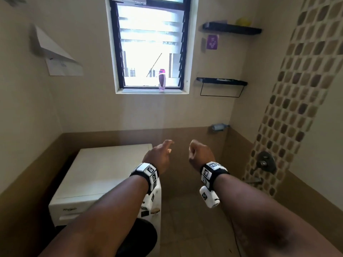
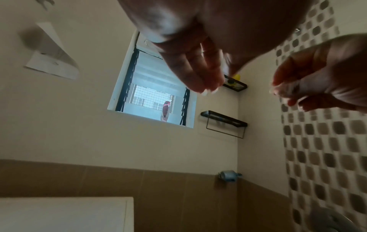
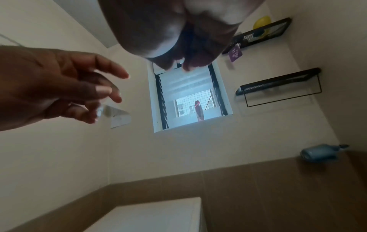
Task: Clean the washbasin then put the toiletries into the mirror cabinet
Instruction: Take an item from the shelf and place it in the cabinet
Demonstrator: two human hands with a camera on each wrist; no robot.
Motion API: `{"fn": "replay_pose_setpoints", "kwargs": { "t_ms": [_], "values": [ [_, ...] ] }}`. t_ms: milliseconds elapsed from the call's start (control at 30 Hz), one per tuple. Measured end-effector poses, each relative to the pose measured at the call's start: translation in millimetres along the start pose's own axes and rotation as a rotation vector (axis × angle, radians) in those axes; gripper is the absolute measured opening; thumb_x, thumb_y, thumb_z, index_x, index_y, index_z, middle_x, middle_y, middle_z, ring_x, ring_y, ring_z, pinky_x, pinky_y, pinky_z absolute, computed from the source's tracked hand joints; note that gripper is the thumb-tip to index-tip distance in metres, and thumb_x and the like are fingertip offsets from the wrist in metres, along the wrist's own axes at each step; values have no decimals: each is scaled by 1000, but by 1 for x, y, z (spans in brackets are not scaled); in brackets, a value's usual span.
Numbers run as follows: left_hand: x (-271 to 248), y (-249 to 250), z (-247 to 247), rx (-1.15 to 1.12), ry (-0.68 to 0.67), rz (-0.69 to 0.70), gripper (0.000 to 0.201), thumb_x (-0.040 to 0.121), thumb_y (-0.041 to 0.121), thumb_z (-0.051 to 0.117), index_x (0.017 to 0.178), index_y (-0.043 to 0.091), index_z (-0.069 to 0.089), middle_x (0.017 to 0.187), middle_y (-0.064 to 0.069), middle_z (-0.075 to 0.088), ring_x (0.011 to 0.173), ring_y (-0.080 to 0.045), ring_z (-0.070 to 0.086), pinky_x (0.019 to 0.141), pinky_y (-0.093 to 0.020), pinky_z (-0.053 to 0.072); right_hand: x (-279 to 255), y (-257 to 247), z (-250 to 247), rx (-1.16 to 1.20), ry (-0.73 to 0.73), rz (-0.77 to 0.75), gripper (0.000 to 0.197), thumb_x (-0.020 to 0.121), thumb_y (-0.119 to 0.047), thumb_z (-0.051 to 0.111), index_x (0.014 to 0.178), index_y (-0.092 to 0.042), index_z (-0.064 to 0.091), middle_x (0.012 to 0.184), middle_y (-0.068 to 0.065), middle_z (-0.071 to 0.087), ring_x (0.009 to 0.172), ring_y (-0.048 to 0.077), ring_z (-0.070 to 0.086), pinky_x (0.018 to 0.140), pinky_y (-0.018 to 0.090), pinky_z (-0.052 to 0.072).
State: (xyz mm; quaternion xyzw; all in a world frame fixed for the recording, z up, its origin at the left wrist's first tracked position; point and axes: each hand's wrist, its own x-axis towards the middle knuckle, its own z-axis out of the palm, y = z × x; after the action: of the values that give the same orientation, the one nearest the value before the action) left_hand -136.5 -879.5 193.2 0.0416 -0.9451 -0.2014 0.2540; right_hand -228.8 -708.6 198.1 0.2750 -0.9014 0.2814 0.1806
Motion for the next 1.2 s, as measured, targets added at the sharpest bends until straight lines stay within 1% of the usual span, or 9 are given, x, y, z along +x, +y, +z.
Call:
{"fn": "replay_pose_setpoints", "kwargs": {
  "t_ms": [100, 167, 233, 333, 433, 533, 700, 1033, 1200],
  "values": [
    [49, -5, -4, -8, 12, -28, 40, 92, 17, 59, 129, 32, 56, 119, 3, 70, 98, -21, 69, 87, -34, 56, 51, 16, -11, 111, 67, -13, 10, 89, -13, 60, 89, -20, 68, 86, 2, 68, 79, 22, 63, 70, 23, 45],
    [81, -4, -5, -24, 8, -68, 36, 88, 25, 55, 121, 41, 57, 101, 8, 74, 90, -18, 70, 84, -35, 57, 86, 30, -20, 84, 34, -16, 12, 93, -19, 58, 92, -20, 70, 88, 4, 72, 83, 24, 67, 72, 23, 45],
    [112, 0, -1, 16, 19, -72, 35, 85, 34, 52, 118, 46, 55, 89, 9, 74, 85, -18, 70, 81, -36, 58, 115, 45, -31, 7, 58, -38, 19, 98, -28, 51, 94, -19, 67, 90, 8, 73, 85, 30, 67, 73, 30, 47],
    [151, 18, 5, 116, 42, -45, 31, 93, 39, 55, 123, 47, 59, 101, 0, 76, 96, -26, 71, 86, -38, 57, 146, 69, -48, -33, 119, -61, 32, 102, -38, 40, 82, -18, 56, 90, 12, 69, 85, 35, 64, 70, 35, 43],
    [198, 40, 10, 172, 75, 51, 37, 97, 50, 45, 133, 47, 53, 108, -2, 76, 99, -28, 71, 88, -41, 57, 178, 95, -65, -80, 107, -78, 33, 98, -42, 50, 75, -18, 55, 93, 7, 59, 82, 27, 60, 73, 31, 45],
    [240, 64, 11, 167, 97, 141, 49, 93, 54, 53, 141, 43, 46, 105, 8, 75, 100, -21, 69, 90, -39, 56, 211, 122, -82, -106, 121, -90, 24, 89, -44, 62, 82, -21, 57, 95, 0, 53, 81, 19, 56, 74, 28, 46],
    [301, 88, 31, 178, 133, 232, 55, 92, 52, 60, 144, 38, 48, 114, 12, 71, 107, -16, 63, 89, -32, 50, 270, 161, -102, -162, 155, -55, 22, 85, -42, 63, 92, -21, 61, 100, 0, 59, 89, 20, 57, 81, 30, 48],
    [454, 57, 108, 161, 146, 380, 43, 89, 56, 60, 123, 31, 67, 126, 8, 68, 122, -18, 57, 104, -37, 47, 390, 222, -82, -256, 209, -10, 21, 81, -44, 62, 85, -24, 58, 92, -1, 61, 86, 21, 58, 81, 31, 50],
    [534, 43, 146, 91, 151, 404, 35, 88, 56, 64, 113, 32, 71, 120, 10, 68, 121, -17, 55, 102, -32, 42, 445, 255, -58, -270, 213, 20, 21, 81, -41, 64, 90, -22, 62, 94, -3, 66, 89, 20, 62, 83, 31, 51]
  ]
}}
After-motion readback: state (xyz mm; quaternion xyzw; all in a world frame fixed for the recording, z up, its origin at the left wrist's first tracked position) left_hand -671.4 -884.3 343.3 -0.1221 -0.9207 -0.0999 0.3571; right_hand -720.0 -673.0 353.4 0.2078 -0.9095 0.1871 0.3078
